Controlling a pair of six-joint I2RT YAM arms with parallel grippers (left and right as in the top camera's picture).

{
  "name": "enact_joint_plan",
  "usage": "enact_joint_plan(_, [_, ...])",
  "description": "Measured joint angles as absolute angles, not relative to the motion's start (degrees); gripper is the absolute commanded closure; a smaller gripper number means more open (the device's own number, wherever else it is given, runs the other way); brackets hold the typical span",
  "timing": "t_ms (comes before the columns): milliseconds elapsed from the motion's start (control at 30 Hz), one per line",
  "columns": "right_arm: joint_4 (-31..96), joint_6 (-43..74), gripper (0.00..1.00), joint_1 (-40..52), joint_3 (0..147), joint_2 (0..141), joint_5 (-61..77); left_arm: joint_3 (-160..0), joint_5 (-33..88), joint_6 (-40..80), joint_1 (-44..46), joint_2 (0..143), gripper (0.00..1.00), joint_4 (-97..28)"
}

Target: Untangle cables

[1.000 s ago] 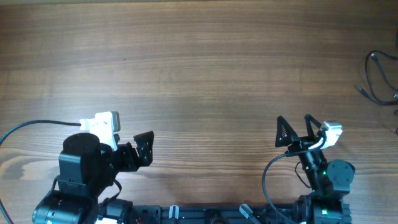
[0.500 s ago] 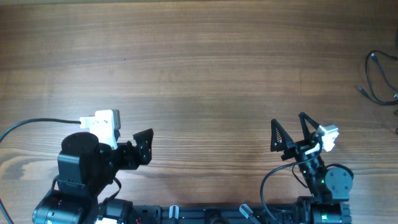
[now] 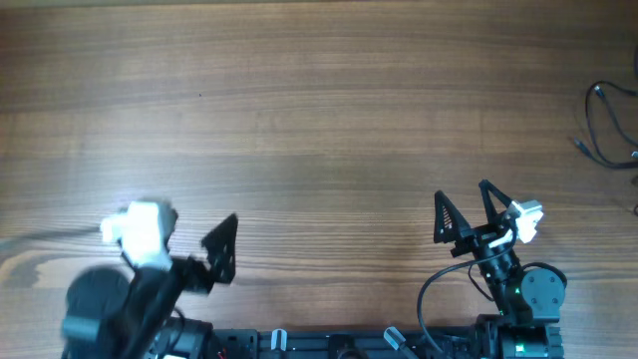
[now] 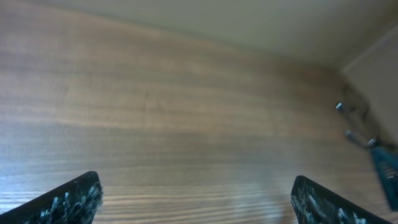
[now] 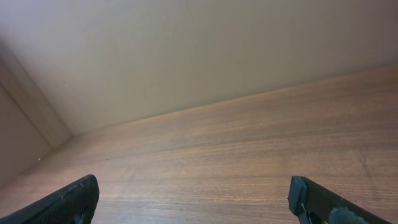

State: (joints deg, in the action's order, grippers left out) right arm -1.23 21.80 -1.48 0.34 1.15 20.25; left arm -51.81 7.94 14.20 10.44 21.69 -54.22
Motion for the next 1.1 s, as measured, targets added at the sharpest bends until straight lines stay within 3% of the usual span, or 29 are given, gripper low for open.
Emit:
enact_joint_plan(367, [-1.2, 21.8, 0.00, -1.4, 0.3, 1.1, 20.3, -51.9, 6.2, 23.0, 10.4, 3.4, 0.00, -62.4])
enact_joint_plan(733, [-1.2, 21.8, 0.00, -1.4, 0.3, 1.1, 20.3, -51.6, 4.3, 27.1, 10.4, 0.7, 0.00, -65.0])
enact_joint_plan(867, [-1.2, 21.8, 0.00, -1.4, 0.3, 1.1, 20.3, -48.1, 4.1, 25.3, 10.4, 0.5, 0.00, -59.5])
enact_joint_plan(1100, [-1.2, 21.8, 0.00, -1.4, 0.3, 1.0, 20.3, -29.0, 5.7, 22.9, 10.4, 0.5, 0.00, -34.5])
